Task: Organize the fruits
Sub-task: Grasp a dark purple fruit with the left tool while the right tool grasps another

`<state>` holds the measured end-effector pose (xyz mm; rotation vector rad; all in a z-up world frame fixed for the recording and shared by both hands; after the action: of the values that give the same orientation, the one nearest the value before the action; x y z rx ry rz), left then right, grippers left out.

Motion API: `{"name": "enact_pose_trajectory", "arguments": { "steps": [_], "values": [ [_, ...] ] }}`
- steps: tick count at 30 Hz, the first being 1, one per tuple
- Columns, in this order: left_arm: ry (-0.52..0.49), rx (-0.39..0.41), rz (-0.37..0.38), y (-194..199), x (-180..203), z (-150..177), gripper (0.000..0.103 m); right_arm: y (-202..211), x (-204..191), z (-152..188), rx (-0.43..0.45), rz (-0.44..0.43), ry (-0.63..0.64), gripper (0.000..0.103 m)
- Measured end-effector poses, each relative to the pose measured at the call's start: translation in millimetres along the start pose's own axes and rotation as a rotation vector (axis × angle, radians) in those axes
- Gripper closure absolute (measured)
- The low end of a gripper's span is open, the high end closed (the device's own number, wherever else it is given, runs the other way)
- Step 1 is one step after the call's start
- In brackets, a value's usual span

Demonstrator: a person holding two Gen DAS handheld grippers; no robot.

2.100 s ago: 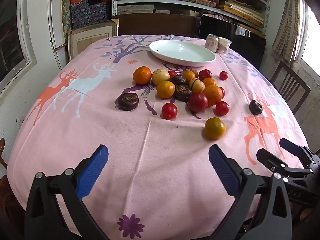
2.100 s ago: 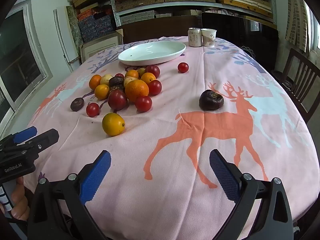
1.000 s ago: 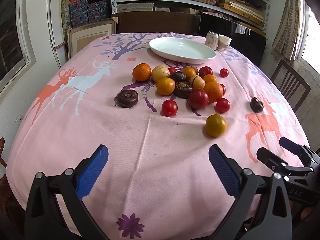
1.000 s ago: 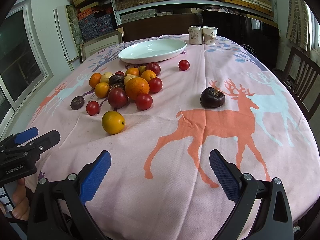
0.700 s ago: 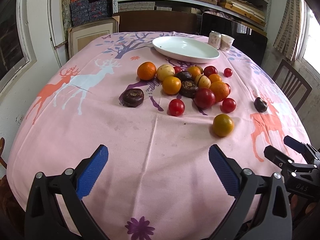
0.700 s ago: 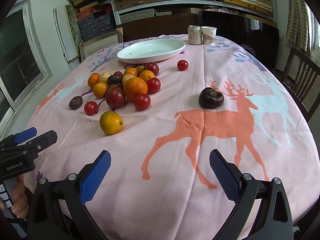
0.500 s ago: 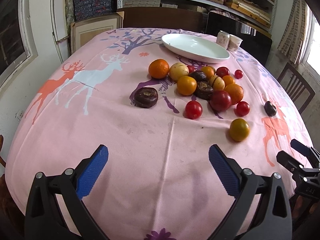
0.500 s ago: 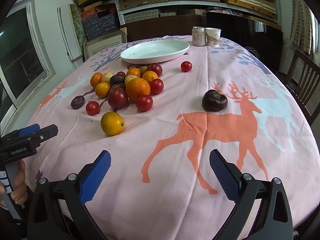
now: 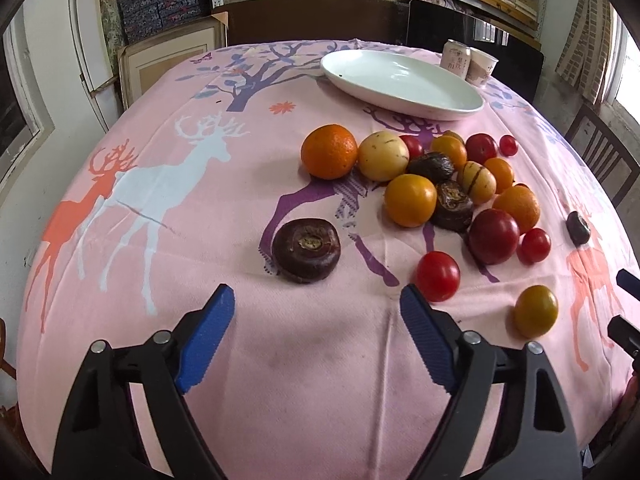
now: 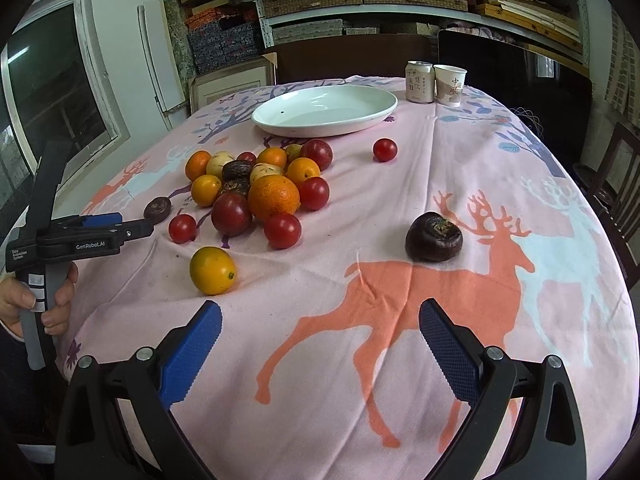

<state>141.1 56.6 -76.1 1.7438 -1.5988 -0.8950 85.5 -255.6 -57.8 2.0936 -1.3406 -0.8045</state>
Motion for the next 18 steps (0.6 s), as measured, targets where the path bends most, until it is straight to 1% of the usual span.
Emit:
{"name": "enact_pose_trajectory", "arguments": {
  "steps": [1, 2, 4, 7, 8, 9, 12, 16, 17, 18],
  "values": [
    [0.006, -0.015, 0.004, -6, -1, -2, 0.03, 0, 4, -2, -0.001, 0.003, -0.005, 0.004],
    [0.015, -0.031, 0.018, -11, -2, -4, 0.036, -1, 7, -2, -0.001, 0.008, -0.009, 0.004],
    [0.032, -0.054, 0.026, -20, -4, -8, 0.036, -2, 12, -5, -0.004, 0.014, -0.016, 0.004],
    [0.031, -0.058, 0.006, -28, -4, -14, 0.046, -4, 19, -8, -0.014, 0.023, -0.019, 0.004],
    [0.029, -0.054, -0.001, -29, -4, -15, 0.058, -5, 21, -8, -0.022, 0.024, -0.02, 0.004],
    [0.028, -0.052, 0.001, -30, -4, -17, 0.063, -7, 23, -8, -0.035, 0.027, -0.021, 0.004],
    [0.042, -0.056, 0.015, -31, -6, -20, 0.064, -13, 32, -11, -0.072, 0.059, -0.032, 0.004],
    [0.034, -0.051, 0.019, -31, -5, -19, 0.064, -28, 44, -20, -0.112, 0.099, -0.032, 0.004],
    [0.034, -0.05, 0.02, -32, -5, -19, 0.064, -32, 48, -24, -0.116, 0.107, -0.031, 0.006],
    [0.034, -0.049, 0.022, -32, -5, -20, 0.064, -36, 52, -28, -0.125, 0.116, -0.037, 0.012]
  ]
}}
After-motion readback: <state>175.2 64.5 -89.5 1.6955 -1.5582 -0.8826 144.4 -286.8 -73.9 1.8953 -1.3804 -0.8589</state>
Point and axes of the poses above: each gripper's, at about its wrist camera, not at the fingertips, and y roughly against the way its jaws point, x to its right, z to its underside, the point moved 5 cm from there along -y, roughly the way its jaws point, and after that the axes turned 5 degrees about -z, right-handed, at the moved point
